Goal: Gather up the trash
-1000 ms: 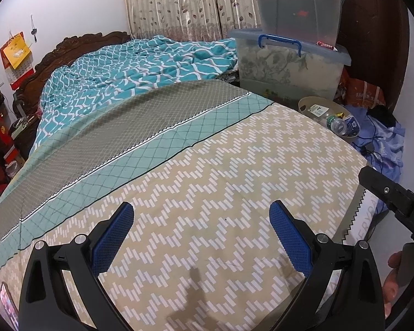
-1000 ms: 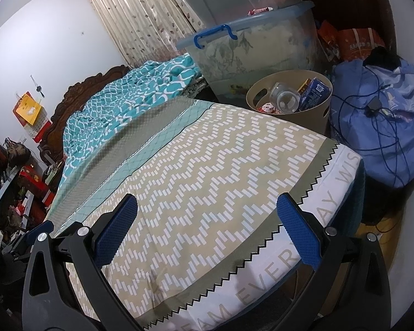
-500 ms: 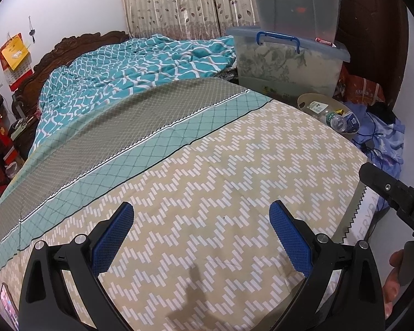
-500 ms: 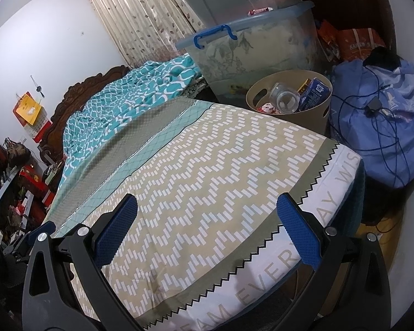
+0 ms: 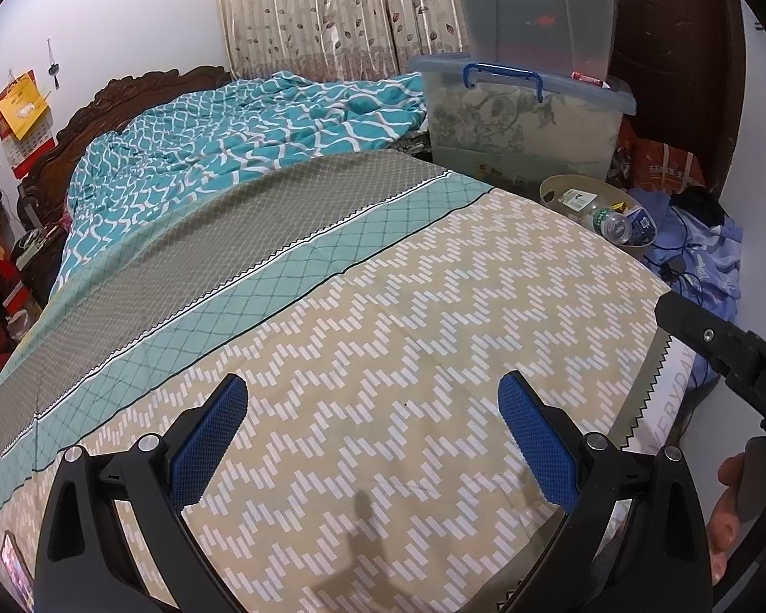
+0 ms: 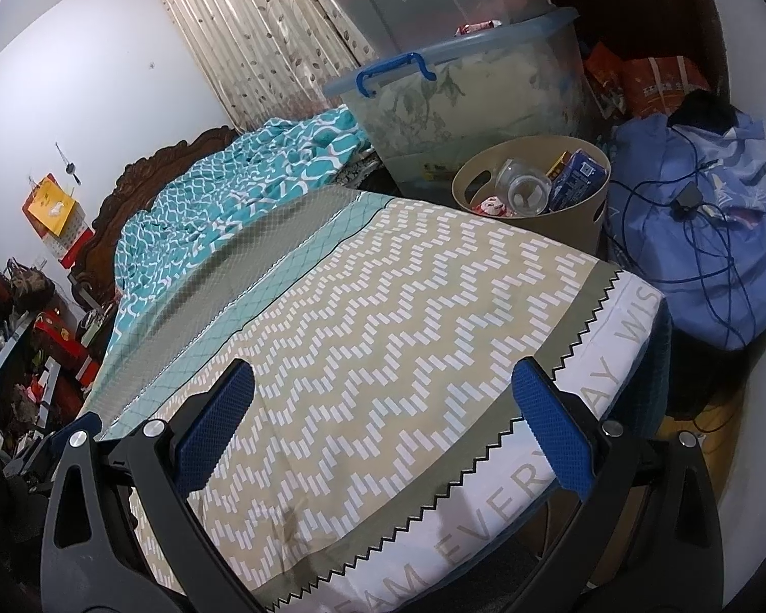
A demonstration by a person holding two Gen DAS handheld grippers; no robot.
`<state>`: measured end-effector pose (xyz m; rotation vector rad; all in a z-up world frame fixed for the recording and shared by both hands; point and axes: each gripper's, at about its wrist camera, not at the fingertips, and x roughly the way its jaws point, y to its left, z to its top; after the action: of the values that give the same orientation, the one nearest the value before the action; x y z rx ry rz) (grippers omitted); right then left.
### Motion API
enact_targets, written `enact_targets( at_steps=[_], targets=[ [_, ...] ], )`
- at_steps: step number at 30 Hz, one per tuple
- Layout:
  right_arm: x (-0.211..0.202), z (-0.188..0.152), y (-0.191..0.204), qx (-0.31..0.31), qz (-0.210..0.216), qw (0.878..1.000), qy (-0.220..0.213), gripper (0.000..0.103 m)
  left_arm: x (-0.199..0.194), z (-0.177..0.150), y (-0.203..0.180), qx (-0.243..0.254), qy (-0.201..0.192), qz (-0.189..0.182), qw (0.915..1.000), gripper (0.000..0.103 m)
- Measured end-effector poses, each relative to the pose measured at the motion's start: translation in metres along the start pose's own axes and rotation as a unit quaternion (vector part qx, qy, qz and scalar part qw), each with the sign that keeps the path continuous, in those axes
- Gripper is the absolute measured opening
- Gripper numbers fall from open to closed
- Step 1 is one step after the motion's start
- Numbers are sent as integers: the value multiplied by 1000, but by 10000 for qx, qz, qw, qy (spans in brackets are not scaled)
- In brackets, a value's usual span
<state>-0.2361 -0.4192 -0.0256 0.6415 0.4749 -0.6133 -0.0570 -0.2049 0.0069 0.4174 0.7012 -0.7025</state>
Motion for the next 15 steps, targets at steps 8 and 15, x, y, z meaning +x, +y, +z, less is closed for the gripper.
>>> enact_targets(
  at_steps=[8, 15],
  targets=[
    [1, 0, -1, 9, 10, 10000, 31, 100, -1, -1, -4, 80, -17, -26, 10000, 95],
    [2, -2, -1, 14, 2, 10000, 43, 100, 2, -1, -4, 39, 39, -65, 10000, 95]
  ],
)
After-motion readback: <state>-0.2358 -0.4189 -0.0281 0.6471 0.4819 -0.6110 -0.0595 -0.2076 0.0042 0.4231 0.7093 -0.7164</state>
